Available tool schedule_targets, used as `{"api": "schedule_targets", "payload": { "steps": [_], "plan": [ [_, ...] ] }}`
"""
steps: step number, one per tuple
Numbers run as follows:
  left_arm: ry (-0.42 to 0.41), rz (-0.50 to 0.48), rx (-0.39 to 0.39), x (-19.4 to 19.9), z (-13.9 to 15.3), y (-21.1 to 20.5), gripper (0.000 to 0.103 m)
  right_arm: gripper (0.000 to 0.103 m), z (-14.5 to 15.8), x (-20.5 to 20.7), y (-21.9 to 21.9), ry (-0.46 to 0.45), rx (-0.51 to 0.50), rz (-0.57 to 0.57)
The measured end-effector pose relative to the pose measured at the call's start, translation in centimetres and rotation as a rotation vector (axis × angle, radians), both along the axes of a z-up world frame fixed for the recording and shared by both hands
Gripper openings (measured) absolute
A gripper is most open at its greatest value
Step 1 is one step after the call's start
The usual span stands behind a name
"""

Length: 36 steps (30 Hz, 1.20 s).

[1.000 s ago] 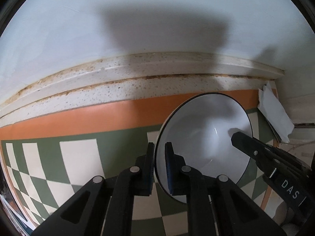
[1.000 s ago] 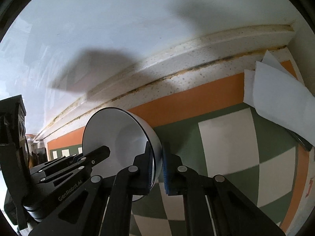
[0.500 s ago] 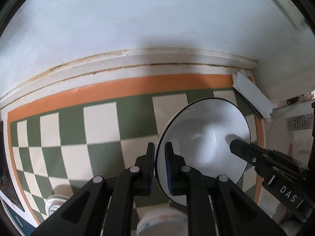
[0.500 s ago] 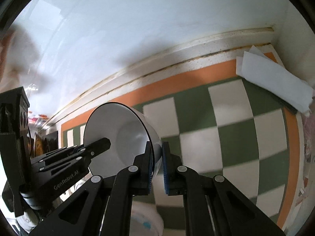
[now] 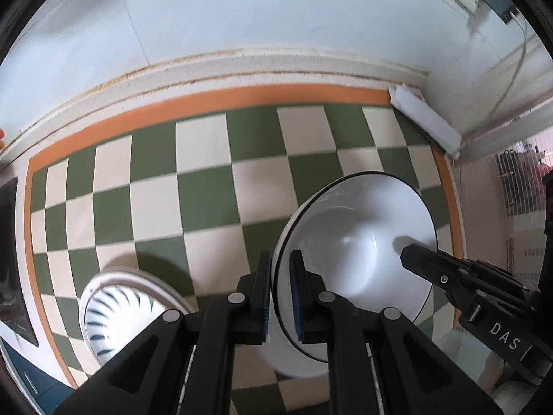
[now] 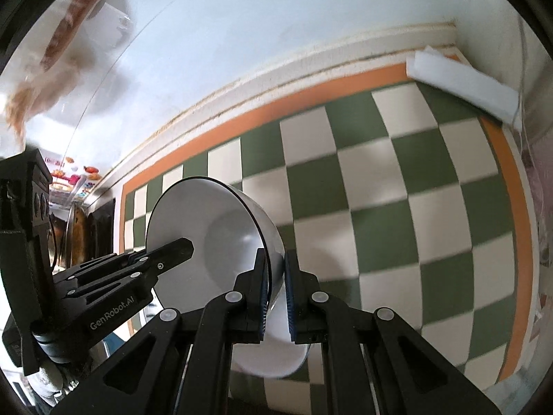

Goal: Organize plates and bowls
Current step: 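Carry the black-rimmed bowl and lower it onto the bowl stack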

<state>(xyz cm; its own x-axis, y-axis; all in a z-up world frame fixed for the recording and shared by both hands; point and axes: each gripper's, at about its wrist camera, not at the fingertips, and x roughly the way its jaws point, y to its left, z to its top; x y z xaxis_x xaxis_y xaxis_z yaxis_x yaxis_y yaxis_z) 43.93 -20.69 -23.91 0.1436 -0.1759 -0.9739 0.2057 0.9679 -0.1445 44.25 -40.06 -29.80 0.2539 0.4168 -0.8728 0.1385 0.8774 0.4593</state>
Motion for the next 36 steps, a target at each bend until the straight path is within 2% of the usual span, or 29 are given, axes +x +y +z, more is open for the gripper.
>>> {"api": "schedule_targets", "payload": {
  "steps": [10,24,36],
  "plan": [
    [0.046,-0.017,0.029,-3.5,-2.4,1.0,0.009,0.010,-2.4,-4.4,1.8,0.058,-0.006,0.012],
    [0.096,-0.019,0.067,-5.1,-5.3,0.9,0.009,0.010,-5.1,-5.6,2.1,0.119,-0.018,0.039],
    [0.083,-0.023,0.098,-5.4,-5.6,0.6,0.009,0.010,-6.4,-5.0,2.4,0.156,-0.022,0.046]
  ]
}}
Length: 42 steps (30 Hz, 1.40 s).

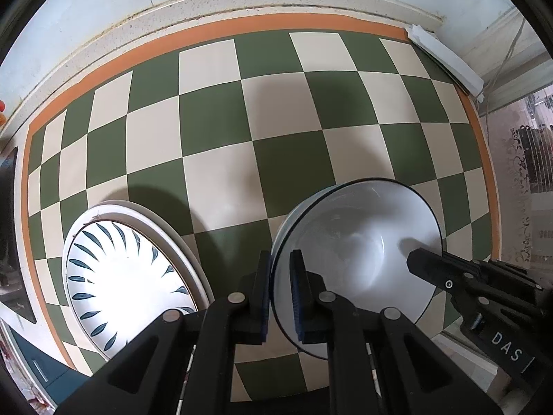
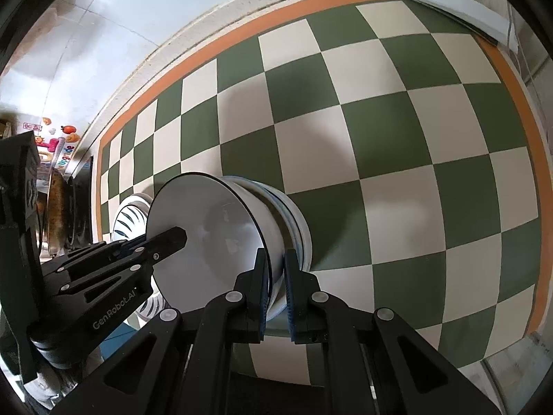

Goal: Organize plates and bowls
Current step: 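Carry the black-rimmed bowl and lower it onto the bowl stack, then open both grippers and withdraw them from the bowl stack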

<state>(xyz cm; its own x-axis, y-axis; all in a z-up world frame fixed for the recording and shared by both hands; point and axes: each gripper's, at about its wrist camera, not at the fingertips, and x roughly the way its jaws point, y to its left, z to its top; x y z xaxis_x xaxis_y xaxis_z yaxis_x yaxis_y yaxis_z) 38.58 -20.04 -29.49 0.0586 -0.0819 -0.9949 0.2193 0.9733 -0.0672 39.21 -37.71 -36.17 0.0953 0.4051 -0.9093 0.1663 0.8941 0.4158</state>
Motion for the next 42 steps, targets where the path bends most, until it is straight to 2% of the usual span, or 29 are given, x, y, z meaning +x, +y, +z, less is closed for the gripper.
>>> {"api": "schedule_targets", "payload": {
  "steps": [9,17,19,21,23,25,27,29,30,31,33,38,39,42],
  "plan": [
    [0.018,0.011,-0.013,-0.2,0.1,0.3,0.010,0.014,-0.1,0.5,0.1,0.010,-0.014,-0.008],
    [-0.018,-0.018,-0.017,-2.0,2.8,1.0,0.011,0.015,2.2,-1.3,0.4,-0.024,-0.040,0.002],
    [-0.044,-0.030,-0.019,-2.8,4.0,1.3,0.015,0.020,3.3,-2.2,0.6,-0.045,-0.048,0.005],
    [-0.063,-0.039,-0.032,-3.5,5.2,1.8,0.019,0.033,4.4,-3.2,0.7,-0.069,-0.054,-0.001],
    [-0.085,-0.045,-0.042,-4.3,6.4,2.3,0.023,0.038,5.8,-4.3,0.8,-0.097,-0.059,-0.005],
    [-0.107,-0.050,-0.055,-5.0,7.7,2.8,0.029,0.042,7.1,-5.3,0.9,-0.121,-0.071,-0.006],
    [-0.124,-0.057,-0.068,-5.8,8.8,3.2,0.032,0.052,8.5,-6.4,1.0,-0.150,-0.081,-0.012],
    [-0.140,-0.067,-0.080,-6.5,9.9,3.5,0.041,0.060,9.7,-7.4,1.0,-0.173,-0.085,-0.016],
    [-0.147,-0.071,-0.090,-6.9,10.4,3.7,0.052,0.063,10.3,-7.9,1.1,-0.184,-0.087,-0.017],
    [-0.156,-0.074,-0.097,-7.1,10.8,3.8,0.066,0.065,10.9,-8.3,1.1,-0.195,-0.090,-0.018],
    [-0.167,-0.082,-0.115,-7.6,11.6,4.1,0.083,0.075,12.1,-9.2,1.2,-0.218,-0.096,-0.019],
    [-0.208,-0.083,-0.137,-8.5,13.3,4.5,0.093,0.090,14.4,-11.0,1.1,-0.261,-0.122,-0.037],
    [-0.217,-0.082,-0.149,-8.6,13.6,4.6,0.096,0.092,14.8,-11.4,1.1,-0.268,-0.133,-0.040],
    [-0.242,-0.086,-0.164,-9.0,14.5,4.7,0.098,0.095,15.8,-12.0,0.8,-0.301,-0.144,-0.055]
  ]
}}
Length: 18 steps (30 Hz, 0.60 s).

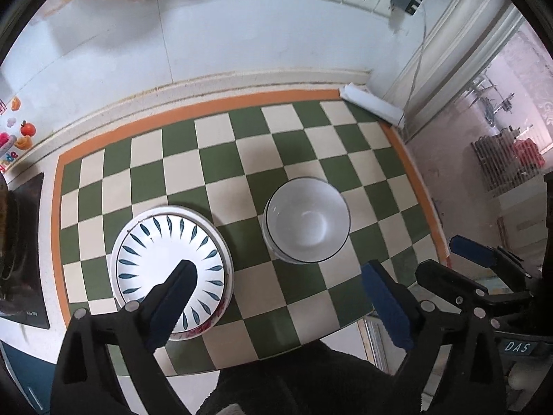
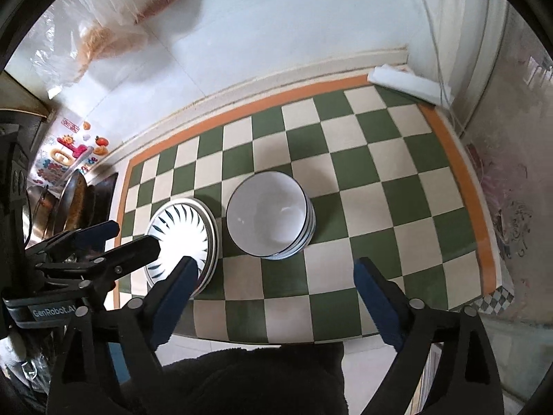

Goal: Organize plates and bowls
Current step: 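Open both grippers and withdraw them from the bowl stack, then grasp the rim of the bowl stack with both grippers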

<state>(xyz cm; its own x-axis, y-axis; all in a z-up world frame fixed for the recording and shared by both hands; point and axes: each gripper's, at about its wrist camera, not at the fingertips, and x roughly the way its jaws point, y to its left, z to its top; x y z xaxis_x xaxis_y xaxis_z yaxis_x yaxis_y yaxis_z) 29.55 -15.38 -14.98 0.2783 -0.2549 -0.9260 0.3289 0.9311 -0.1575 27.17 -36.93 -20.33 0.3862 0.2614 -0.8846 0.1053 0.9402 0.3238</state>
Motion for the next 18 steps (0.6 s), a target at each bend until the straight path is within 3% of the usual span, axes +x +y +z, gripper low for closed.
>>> {"api": "schedule_targets", "payload": {
  "steps": [9,18],
  "plan": [
    [-0.046,-0.001,-0.049,-0.9,1.5,0.2,0.103,0.099,2.1,-1.2,-1.1,-0.063,-0.045,-0.050],
    [-0.030,-0.015,-0.026,-0.3,1.1,-0.4,0.103,0.100,2.5,-0.7,-1.1,-0.070,-0.055,-0.052]
  ]
}}
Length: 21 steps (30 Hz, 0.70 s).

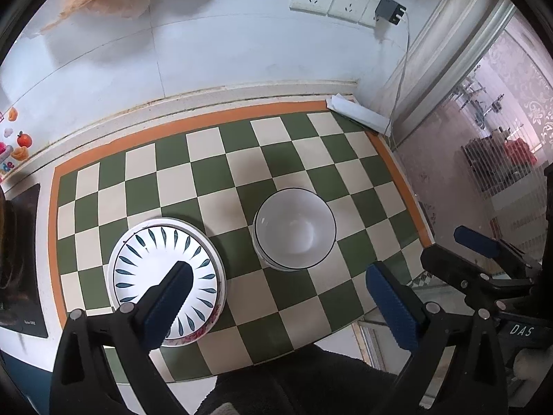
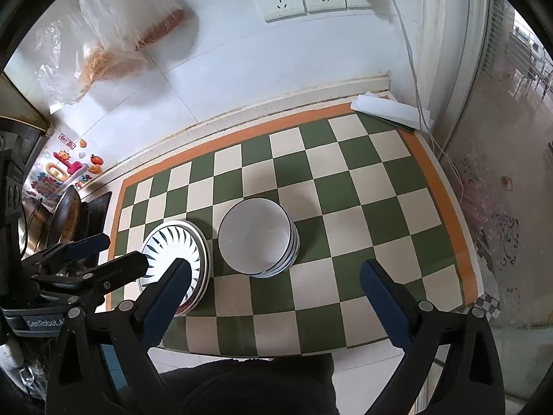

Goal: Organize plates and bowls
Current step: 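Grasp the rim of the bowl stack with both grippers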

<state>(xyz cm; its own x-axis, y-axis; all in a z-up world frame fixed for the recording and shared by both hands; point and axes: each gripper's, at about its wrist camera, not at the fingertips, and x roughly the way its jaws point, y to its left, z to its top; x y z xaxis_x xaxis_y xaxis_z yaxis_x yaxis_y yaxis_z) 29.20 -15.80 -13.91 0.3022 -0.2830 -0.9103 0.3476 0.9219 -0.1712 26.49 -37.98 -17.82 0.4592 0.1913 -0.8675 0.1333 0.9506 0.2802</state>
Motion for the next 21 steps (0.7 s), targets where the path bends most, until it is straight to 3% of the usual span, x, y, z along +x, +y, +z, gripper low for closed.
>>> {"api": "schedule_targets", "payload": {
  "steps": [7,10,21],
  "plan": [
    [0.003,0.017,0.008,2.5,-2.4,-0.2,0.103,0.100,-2.3,2.1,-0.1,0.032,0.011,0.013],
    [0.025,0.038,0.011,4.5,-4.4,-0.2,0.102,0.100,-4.7,3.5,-0.3,0.061,0.081,0.023],
    [0.316,0.104,-0.010,12.4,-14.6,-0.7,0.100,0.100,-17.5,8.9,-2.0,0.231,0.381,-0.025]
  ]
}}
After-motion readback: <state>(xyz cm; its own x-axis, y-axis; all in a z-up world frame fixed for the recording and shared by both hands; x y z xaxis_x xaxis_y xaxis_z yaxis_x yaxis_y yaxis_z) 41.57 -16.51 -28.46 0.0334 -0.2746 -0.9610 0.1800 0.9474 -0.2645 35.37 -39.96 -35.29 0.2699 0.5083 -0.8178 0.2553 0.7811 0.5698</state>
